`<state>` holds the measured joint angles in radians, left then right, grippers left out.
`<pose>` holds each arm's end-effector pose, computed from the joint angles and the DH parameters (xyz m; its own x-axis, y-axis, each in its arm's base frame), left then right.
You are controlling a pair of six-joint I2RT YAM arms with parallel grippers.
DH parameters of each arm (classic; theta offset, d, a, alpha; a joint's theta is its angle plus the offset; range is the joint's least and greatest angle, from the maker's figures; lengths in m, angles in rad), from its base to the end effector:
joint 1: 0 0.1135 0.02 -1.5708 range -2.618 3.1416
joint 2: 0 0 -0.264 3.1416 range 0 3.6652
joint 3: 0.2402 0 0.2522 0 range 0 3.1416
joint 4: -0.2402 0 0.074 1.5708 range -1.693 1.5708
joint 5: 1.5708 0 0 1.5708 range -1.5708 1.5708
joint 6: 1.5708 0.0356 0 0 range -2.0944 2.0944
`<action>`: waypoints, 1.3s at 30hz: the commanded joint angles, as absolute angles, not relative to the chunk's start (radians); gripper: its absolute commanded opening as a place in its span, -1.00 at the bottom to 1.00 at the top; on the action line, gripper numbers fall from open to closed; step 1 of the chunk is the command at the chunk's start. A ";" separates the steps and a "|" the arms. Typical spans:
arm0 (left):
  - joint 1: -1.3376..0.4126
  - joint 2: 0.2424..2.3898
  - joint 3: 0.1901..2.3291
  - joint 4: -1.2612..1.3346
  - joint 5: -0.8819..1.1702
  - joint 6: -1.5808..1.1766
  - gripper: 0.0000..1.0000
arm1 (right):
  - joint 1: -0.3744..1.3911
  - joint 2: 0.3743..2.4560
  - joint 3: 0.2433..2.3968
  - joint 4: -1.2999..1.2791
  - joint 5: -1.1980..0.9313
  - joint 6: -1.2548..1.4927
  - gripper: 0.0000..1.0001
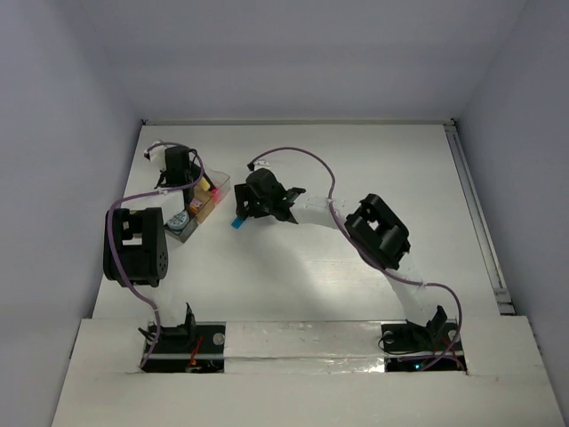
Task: Sort the stationery into containers
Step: Place the pen in the storage box, then pick up the pen from the center of the board.
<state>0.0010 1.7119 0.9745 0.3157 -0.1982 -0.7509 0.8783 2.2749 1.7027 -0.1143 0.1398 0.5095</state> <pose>0.3781 0.0074 0.2100 -0.1760 -0.6691 -0.7220 -0.4113 0.7164 -0.5636 0.3319 0.3923 0.1633 -0.6914 -0.0770 -0.7183 -0.4079 0.8623 0.3001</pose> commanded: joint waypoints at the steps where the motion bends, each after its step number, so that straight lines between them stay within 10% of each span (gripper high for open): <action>1: 0.002 1.713 0.968 0.382 -0.193 -0.765 -0.75 | 0.894 2.316 1.756 -0.166 0.167 0.509 0.68; 11: 0.002 1.704 0.956 0.388 -0.195 -0.762 -0.10 | 0.914 2.373 1.804 -0.219 0.251 0.437 0.55; 25: -0.038 1.412 0.928 0.368 -0.173 -0.775 -0.16 | 0.923 2.453 1.905 -0.324 0.259 0.367 0.62; 32: -0.058 0.970 0.796 0.315 -0.098 -0.726 -0.14 | 0.942 2.456 1.862 -0.316 0.304 0.338 -0.27; 35: -0.058 0.818 0.776 0.231 -0.063 -0.686 -0.14 | 0.942 2.424 1.801 -0.287 0.321 0.325 -0.15; 39: -0.058 0.672 0.779 0.118 -0.055 -0.583 -0.09 | 0.942 2.398 1.763 -0.278 0.328 0.324 0.57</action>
<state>-0.0555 0.7238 0.7990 0.2340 -0.0864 -0.6792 0.9321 2.3775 1.8347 -0.1566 0.3195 0.3298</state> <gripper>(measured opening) 0.446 0.730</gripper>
